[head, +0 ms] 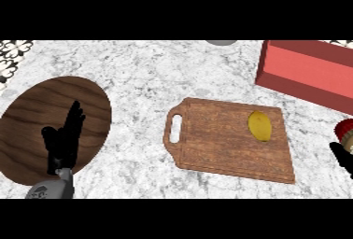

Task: Pick the cupcake from the cutting board and place it in the cardboard box

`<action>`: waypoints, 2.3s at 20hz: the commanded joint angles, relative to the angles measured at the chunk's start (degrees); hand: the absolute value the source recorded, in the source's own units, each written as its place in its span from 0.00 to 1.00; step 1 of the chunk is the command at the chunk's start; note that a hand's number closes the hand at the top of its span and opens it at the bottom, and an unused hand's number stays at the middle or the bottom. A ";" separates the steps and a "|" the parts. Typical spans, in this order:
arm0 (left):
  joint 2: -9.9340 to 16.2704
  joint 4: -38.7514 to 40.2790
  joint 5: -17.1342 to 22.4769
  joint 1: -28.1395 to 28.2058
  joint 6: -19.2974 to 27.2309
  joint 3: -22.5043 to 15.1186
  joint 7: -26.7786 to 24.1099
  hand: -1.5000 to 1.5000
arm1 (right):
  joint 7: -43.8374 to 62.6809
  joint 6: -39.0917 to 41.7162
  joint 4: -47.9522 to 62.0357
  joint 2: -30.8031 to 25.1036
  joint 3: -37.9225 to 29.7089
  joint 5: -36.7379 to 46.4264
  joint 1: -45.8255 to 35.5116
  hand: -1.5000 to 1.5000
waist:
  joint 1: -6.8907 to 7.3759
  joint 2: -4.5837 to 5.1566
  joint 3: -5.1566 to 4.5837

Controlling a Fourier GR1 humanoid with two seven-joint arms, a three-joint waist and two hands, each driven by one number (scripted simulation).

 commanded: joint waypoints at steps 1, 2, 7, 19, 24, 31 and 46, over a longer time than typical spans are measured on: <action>-1.55 4.88 -0.70 -0.99 0.22 0.04 -4.33 0.50 | -0.99 0.26 11.00 -2.48 -3.10 0.63 -10.00 1.00 | 0.89 0.36 -0.03; -0.48 -1.39 0.28 0.30 -1.17 -0.79 1.31 0.50 | -4.53 1.64 10.83 -5.15 -8.59 -2.00 -8.82 1.00 | 0.67 0.15 0.03; 1.65 -3.18 0.66 1.52 -3.03 0.43 1.87 0.50 | -8.37 -3.09 21.37 -3.48 -7.30 2.20 -14.51 1.00 | 0.93 0.16 0.02; -1.80 3.95 -2.29 -4.26 0.40 -0.32 -1.42 0.50 | -31.27 -18.10 65.94 -3.27 -3.74 11.52 -31.37 1.00 | 2.06 0.80 0.05; -1.34 1.60 -2.06 -3.24 -0.70 -0.85 -0.35 0.50 | -39.24 -27.06 82.56 -3.09 -3.41 16.55 -35.70 1.00 | 3.26 1.24 0.13; -1.13 1.74 -0.98 -3.09 -2.65 -0.82 -0.12 0.50 | -39.78 -28.35 100.52 -2.18 -7.67 15.03 -42.45 0.00 | 3.92 1.56 0.19; -1.63 0.52 -1.67 -3.96 -0.76 -0.44 1.38 0.50 | -57.26 -10.60 112.23 -6.86 -25.79 -4.93 -46.34 0.00 | 2.75 1.32 0.31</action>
